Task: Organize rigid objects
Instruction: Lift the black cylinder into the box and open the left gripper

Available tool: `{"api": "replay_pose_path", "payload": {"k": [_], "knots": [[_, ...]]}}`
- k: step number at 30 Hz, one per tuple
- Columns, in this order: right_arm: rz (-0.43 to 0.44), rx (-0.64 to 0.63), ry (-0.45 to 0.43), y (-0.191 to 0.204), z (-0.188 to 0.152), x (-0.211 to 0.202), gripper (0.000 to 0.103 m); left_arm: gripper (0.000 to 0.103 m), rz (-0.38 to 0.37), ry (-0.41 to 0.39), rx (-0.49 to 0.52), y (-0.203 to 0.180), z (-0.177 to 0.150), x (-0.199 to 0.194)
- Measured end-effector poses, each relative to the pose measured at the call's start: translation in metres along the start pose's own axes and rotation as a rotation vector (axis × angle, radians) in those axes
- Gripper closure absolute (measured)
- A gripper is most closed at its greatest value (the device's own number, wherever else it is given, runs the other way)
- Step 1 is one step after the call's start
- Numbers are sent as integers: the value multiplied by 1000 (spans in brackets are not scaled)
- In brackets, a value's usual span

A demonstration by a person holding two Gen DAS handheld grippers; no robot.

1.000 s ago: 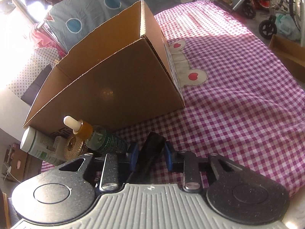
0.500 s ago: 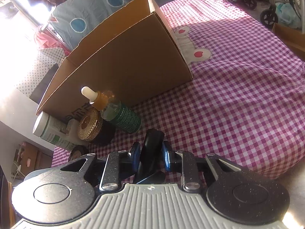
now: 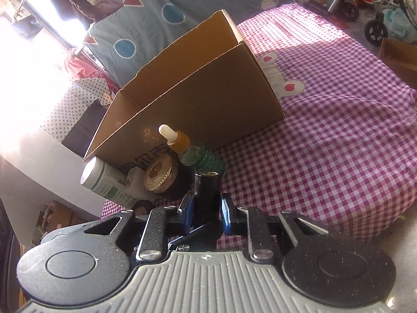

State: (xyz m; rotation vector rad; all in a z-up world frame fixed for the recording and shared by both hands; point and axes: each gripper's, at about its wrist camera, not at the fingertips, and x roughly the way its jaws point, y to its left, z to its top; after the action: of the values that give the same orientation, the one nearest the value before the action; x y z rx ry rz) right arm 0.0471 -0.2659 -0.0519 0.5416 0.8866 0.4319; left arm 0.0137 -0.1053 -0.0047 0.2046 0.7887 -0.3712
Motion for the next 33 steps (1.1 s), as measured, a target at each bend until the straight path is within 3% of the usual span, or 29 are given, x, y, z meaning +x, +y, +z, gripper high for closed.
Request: {"api": "replay_pose_path", "payload": {"k": [9,16,20,25,33], "knots": [[61,-144,-119,65,25,-29,79,82,65,-162,-20,26,20,-53],[164,-266,-128,120,84,-14,79,82,130,-208,-65,72,67,-68],[190,-296,-49,142,125,22,79,82,117,-130,-136,114,98,-52],[183,-222,164,144,172,99,79,82,86,43,-225,167,116,-5],[124,-83,466,121,187,201,79,82,46,309,-313,213,107,61]]}}
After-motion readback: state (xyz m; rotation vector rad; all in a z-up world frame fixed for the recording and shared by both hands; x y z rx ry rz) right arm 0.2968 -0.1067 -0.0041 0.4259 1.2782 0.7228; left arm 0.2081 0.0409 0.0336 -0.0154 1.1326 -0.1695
